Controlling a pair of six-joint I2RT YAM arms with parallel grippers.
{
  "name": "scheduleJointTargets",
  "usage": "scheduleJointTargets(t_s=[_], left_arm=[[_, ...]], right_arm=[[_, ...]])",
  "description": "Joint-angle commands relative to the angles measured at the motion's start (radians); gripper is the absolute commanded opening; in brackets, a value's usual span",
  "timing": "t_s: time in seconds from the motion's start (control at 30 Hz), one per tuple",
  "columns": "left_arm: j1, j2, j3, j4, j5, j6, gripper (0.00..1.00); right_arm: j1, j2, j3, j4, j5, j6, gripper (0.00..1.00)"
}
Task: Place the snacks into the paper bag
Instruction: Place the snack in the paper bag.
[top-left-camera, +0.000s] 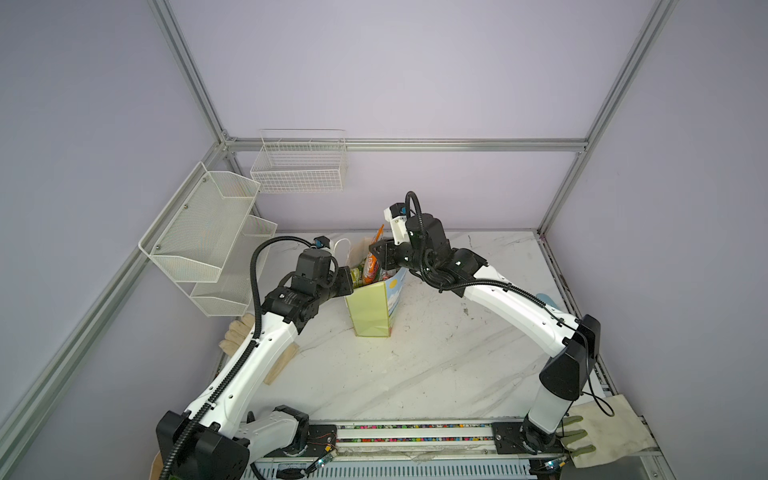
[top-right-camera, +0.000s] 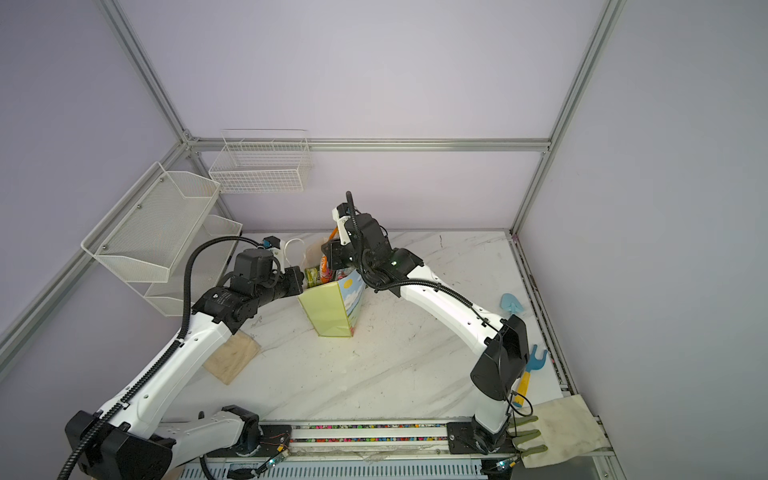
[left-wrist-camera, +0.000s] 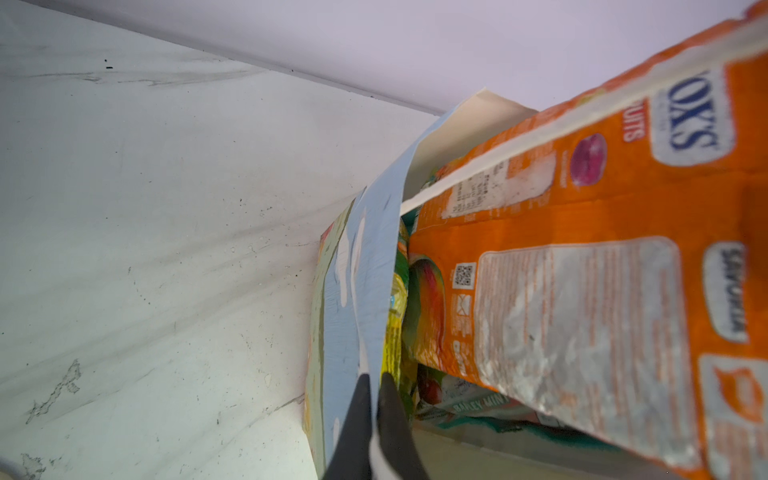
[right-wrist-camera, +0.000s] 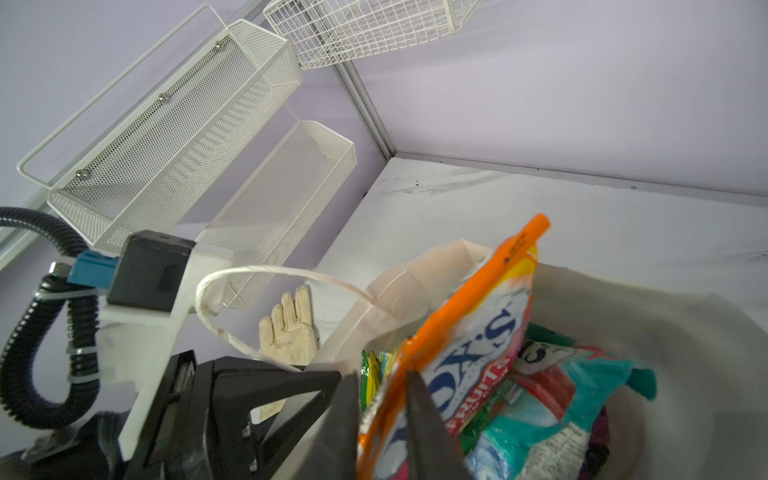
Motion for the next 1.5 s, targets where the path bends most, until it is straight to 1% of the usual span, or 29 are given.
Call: scheduleJointTargets(t_s=[0.0,0.03,0.07,0.17,0.3,0.43,0.5,0.57,0.63,0.77,1.0,1.17,1.3,1.4,1.47], left_arm=[[0.013,-0.044,0.009,0.049,-0.024,0.027,0.00],[0.014,-0.044,0.012,0.048,-0.026,0.027,0.00],[0.014,-0.044,0.014,0.048,-0.027,0.027,0.00],[0.016,-0.043,0.021,0.048,-0.027,0.027,0.00],[0.016,-0.035,0.036,0.047,-0.023,0.030,0.00],[0.015,-0.029,0.059,0.044,-0.024,0.032,0.00],[0.016,-0.027,0.072,0.042,-0.024,0.036,0.05],[0.016,-0.025,0.084,0.040,-0.024,0.038,0.11],[0.015,-0.023,0.094,0.037,-0.024,0.042,0.17],[0.015,-0.023,0.116,0.028,-0.021,0.048,0.26],[0.015,-0.024,0.156,0.019,-0.029,0.060,0.32],[0.015,-0.024,0.190,0.014,-0.031,0.072,0.41],[0.018,-0.022,0.211,0.008,-0.056,0.088,0.49],[0.034,-0.009,0.242,-0.003,-0.074,0.107,0.50],[0.056,0.006,0.278,-0.009,-0.060,0.118,0.50]], right_arm=[[-0.003,-0.047,0.015,0.025,0.013,-0.010,0.52],[-0.004,-0.047,0.026,0.017,0.013,-0.010,0.55],[-0.004,-0.047,0.039,0.006,0.014,-0.011,0.56],[-0.002,-0.054,0.072,-0.023,0.018,-0.019,0.57],[-0.002,-0.086,0.072,-0.019,0.021,-0.015,0.57],[-0.002,-0.123,0.057,-0.027,0.079,-0.010,0.57],[-0.002,-0.133,0.053,-0.055,0.150,0.016,0.58],[-0.002,-0.136,0.055,-0.105,0.247,0.041,0.60],[-0.002,-0.138,0.051,-0.131,0.268,0.048,0.65],[-0.003,-0.133,0.035,-0.155,0.242,0.060,0.66],[-0.011,-0.164,-0.025,-0.156,0.239,0.095,0.71],[-0.023,-0.186,-0.074,-0.160,0.253,0.130,0.73],[-0.036,-0.189,-0.096,-0.148,0.238,0.121,0.73],[-0.050,-0.186,-0.103,-0.117,0.194,0.101,0.72],[-0.055,-0.184,-0.107,-0.090,0.159,0.094,0.71]])
